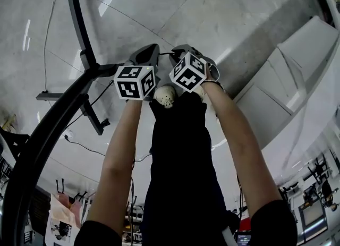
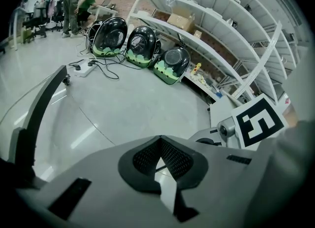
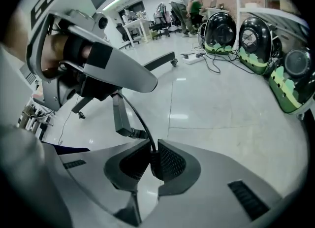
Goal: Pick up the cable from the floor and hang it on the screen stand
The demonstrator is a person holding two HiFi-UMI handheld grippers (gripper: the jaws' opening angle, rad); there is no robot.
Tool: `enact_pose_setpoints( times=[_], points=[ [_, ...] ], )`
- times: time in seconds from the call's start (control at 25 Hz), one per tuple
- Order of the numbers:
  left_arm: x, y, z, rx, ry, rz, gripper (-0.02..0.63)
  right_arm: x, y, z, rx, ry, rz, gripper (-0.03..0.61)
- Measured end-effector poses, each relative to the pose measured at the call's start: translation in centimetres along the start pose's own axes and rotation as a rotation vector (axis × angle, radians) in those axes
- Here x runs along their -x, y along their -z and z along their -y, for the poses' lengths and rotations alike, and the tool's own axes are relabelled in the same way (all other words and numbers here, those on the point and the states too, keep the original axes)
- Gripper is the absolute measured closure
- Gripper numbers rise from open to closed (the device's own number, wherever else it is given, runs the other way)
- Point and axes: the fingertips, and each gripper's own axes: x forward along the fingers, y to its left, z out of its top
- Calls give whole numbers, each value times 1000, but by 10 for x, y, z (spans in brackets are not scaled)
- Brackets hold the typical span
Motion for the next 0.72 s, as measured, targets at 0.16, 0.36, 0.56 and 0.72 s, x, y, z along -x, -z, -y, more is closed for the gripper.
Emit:
enact_pose_setpoints(
  times=[0.16,0.36,0.56,0.72],
  points=[
    [17,-10,9,-17,3,-12,611,24,-9,-1,-48,19,17,518],
    [41,-21,29,-39,11,-11,611,52,-10,-4,-86,48,17,518],
    [70,-23,50,-50,18,-26,611,84,-13,-16,-110,70,31,518],
    [95,-24,65,-67,22,-48,611,111,-16,-31,-123,75,32,518]
  ],
)
